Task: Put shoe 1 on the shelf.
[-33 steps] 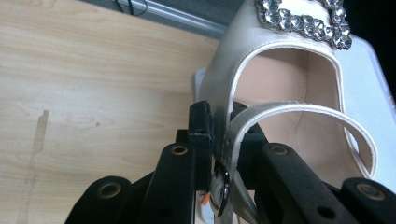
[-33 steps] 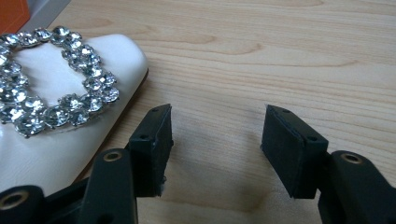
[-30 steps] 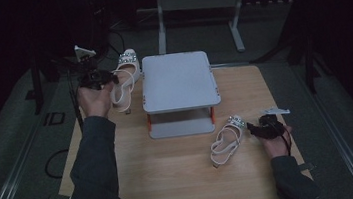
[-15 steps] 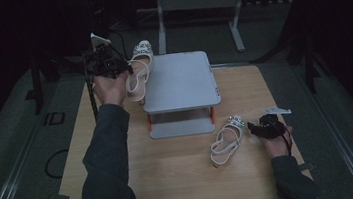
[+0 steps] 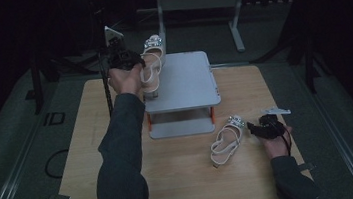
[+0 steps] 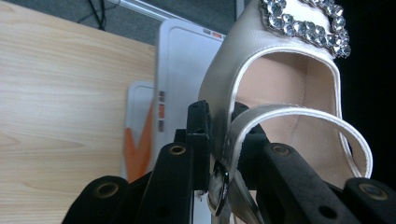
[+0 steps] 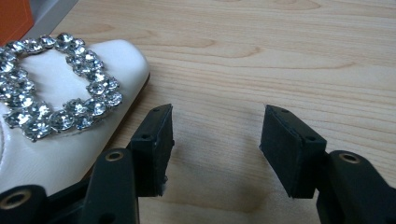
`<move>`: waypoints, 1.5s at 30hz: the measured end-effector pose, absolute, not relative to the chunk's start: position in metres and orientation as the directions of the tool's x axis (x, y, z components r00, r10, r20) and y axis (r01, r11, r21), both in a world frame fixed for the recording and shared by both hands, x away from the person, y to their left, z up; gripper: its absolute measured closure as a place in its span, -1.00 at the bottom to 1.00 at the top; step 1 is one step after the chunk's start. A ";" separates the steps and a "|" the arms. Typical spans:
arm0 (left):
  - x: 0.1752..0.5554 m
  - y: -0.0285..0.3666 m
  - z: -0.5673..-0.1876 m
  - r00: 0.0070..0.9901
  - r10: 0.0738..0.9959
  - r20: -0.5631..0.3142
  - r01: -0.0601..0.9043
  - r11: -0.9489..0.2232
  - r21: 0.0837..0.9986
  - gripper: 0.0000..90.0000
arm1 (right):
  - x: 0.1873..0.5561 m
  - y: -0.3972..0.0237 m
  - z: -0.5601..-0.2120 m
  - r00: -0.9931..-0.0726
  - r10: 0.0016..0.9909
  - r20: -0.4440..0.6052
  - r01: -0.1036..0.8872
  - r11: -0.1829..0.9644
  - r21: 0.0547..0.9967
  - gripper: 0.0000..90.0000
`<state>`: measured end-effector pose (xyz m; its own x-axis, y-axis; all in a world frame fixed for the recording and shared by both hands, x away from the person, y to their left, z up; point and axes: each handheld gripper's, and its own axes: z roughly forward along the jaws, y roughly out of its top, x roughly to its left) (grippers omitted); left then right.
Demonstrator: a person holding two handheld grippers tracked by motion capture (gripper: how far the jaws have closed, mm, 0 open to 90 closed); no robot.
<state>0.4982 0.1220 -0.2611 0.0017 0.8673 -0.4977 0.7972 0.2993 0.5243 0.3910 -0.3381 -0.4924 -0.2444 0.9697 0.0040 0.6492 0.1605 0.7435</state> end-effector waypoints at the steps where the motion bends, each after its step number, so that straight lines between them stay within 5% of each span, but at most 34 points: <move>1: 0.500 0.120 -0.263 -0.008 0.865 -0.502 0.797 0.309 0.519 0.78 | 0.391 -0.338 -0.492 -0.244 0.970 0.005 0.649 0.160 0.744 -0.03; 29: 0.527 0.083 -0.296 -0.075 0.872 -0.484 0.817 0.332 0.470 0.74 | 0.392 -0.342 -0.492 -0.228 0.973 0.022 0.646 0.135 0.751 0.00; 45: 0.520 0.077 -0.294 0.009 0.867 -0.498 0.766 0.315 0.561 0.24 | 0.392 -0.342 -0.492 -0.233 0.972 0.016 0.646 0.143 0.750 0.00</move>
<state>0.5199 0.0770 -0.2940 0.0089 0.8670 -0.4983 0.7656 0.3146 0.5611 0.3923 -0.3420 -0.4922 -0.2332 0.9723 0.0158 0.6461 0.1428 0.7497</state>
